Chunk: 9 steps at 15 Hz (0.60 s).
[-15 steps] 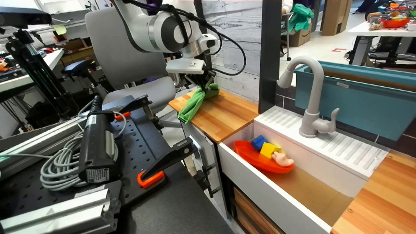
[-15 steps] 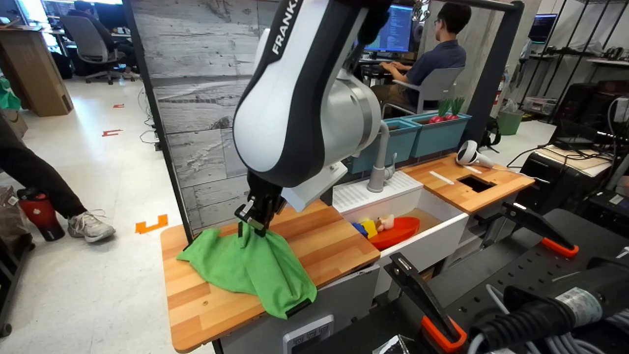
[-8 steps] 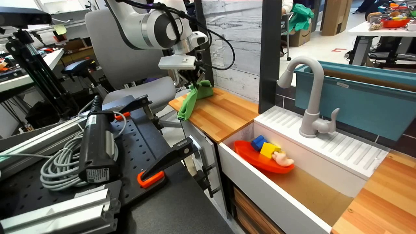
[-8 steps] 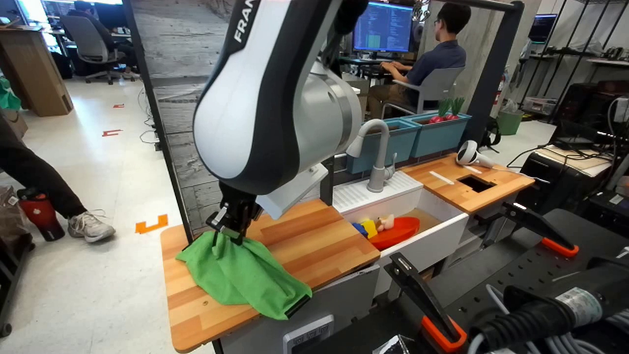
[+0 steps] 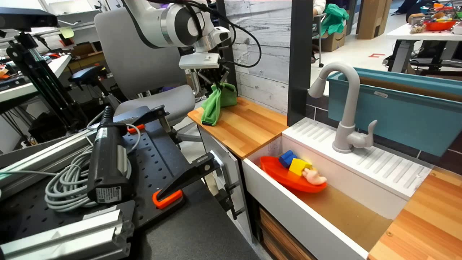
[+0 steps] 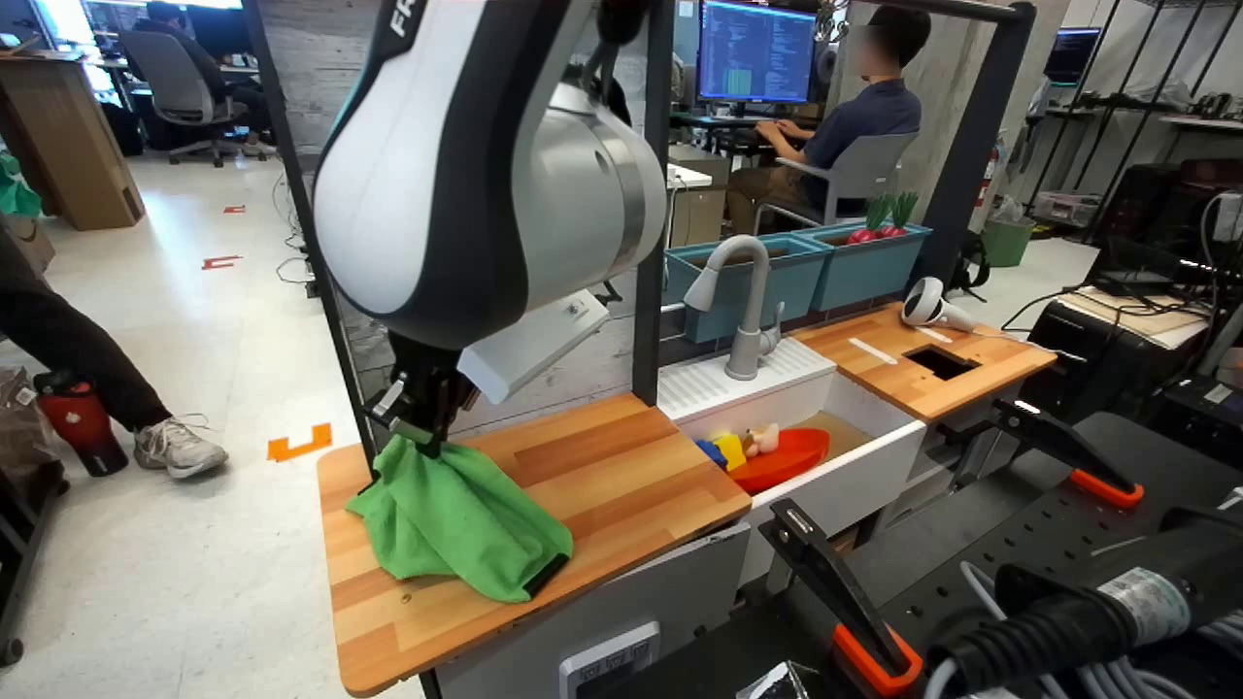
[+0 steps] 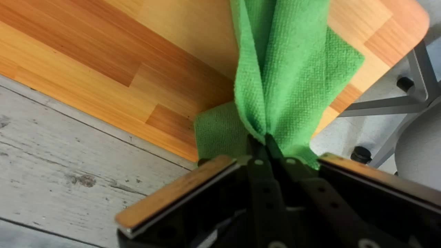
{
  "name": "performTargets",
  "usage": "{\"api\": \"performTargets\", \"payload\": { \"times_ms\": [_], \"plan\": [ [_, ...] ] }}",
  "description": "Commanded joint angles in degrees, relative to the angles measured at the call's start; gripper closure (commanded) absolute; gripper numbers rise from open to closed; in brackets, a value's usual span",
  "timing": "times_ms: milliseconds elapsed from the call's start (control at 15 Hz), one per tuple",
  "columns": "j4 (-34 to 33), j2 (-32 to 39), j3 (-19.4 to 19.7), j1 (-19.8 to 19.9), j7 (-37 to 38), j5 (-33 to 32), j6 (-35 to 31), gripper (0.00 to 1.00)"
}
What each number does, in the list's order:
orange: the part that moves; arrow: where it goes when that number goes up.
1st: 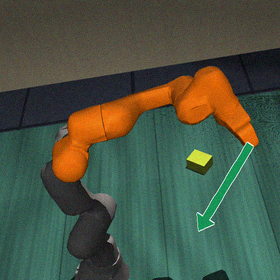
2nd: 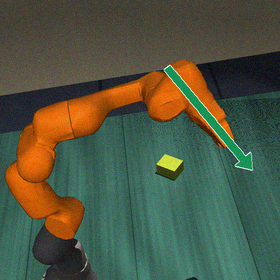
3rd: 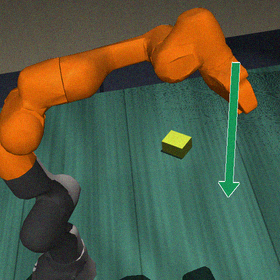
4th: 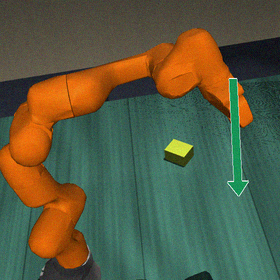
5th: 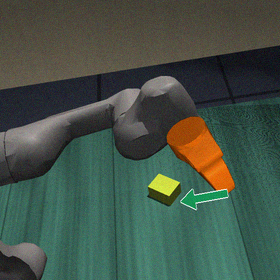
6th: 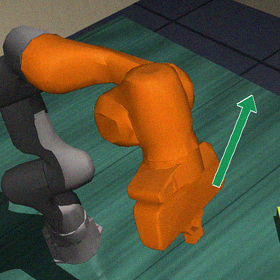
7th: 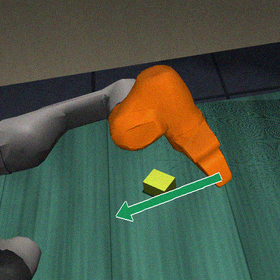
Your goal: Move the green t-shirt slightly to the left
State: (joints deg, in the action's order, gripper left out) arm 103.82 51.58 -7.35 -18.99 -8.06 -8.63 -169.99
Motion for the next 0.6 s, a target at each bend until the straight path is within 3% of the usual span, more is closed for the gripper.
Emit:
{"api": "performTargets", "payload": {
  "times_ms": [0,267,533],
  "plan": [
    [-5.58,3.06,-0.51,0.47,-0.38,-0.76,3.71,0.99],
    [-10.07,6.79,-1.01,1.05,-1.24,-0.74,7.15,0.99],
    [-14.15,11.01,-1.25,0.97,-2.73,-1.22,5.52,0.99]
  ]
}}
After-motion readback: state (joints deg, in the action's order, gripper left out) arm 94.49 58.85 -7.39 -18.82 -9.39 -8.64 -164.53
